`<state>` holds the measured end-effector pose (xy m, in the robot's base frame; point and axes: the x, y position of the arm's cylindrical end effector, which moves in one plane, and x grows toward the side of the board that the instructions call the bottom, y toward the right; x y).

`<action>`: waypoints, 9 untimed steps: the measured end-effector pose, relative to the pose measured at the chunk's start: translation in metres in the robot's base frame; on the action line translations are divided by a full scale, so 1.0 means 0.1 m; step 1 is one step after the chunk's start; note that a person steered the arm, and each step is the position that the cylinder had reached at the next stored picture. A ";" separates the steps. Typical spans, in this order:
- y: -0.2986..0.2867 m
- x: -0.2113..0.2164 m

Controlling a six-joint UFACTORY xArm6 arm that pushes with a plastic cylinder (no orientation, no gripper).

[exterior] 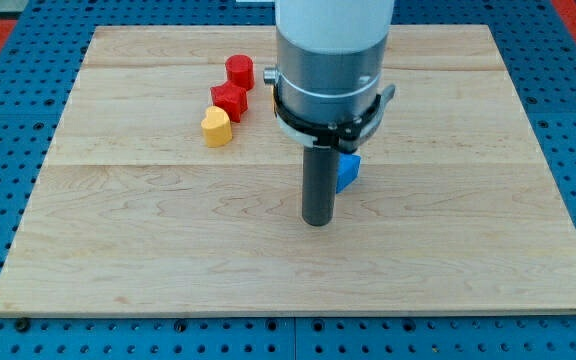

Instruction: Slide the blue triangle to the top of the blue cube

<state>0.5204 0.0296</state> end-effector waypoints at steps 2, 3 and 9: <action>0.21 -0.47; 0.35 -0.32; 0.75 -1.76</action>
<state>0.3445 0.1046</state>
